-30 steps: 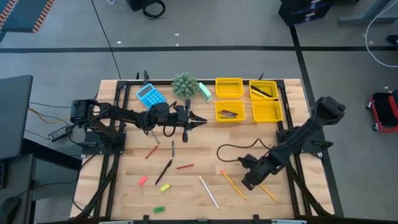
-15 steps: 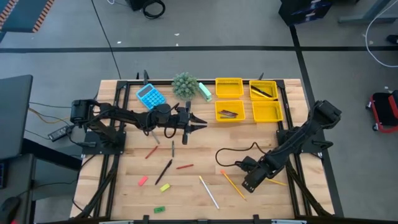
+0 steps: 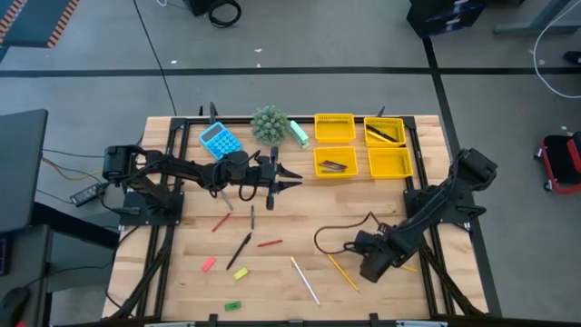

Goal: Sort crayons/erasers/pens/pencils in bins
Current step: Put the yellow pencil into the top left yellow bin

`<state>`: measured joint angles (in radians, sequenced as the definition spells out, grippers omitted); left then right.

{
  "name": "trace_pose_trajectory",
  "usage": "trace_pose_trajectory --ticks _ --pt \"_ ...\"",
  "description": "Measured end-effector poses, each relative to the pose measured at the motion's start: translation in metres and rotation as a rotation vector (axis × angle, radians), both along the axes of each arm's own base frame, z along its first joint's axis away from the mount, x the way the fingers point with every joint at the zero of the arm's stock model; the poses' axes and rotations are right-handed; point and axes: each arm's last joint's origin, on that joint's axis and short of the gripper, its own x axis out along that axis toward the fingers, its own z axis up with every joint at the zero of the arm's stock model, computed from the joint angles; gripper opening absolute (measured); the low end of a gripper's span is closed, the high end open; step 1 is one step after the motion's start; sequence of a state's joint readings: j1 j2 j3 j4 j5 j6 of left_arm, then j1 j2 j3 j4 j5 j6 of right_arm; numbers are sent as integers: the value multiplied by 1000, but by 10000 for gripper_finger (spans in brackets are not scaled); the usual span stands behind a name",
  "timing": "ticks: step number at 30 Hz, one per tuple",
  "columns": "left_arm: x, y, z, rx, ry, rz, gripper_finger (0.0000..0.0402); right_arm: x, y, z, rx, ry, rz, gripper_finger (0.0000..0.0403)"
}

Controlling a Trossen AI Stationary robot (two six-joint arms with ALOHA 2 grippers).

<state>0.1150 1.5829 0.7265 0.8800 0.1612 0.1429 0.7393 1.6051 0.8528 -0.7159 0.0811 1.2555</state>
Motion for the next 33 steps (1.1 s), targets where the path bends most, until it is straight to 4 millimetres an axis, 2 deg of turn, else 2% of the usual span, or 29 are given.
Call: trace_pose_trajectory --ticks 4,11,23,33 --pt "0 0 0 0 1 0 81 -3 6 -9 -24 27 33 179" --pt "0 0 0 0 2 0 85 -4 9 -13 -30 40 40 170" --pt "0 0 0 -1 2 0 83 -2 10 -18 -77 10 82 55" --pt "0 0 -1 -3 16 -2 90 -8 14 -20 -97 4 113 48"
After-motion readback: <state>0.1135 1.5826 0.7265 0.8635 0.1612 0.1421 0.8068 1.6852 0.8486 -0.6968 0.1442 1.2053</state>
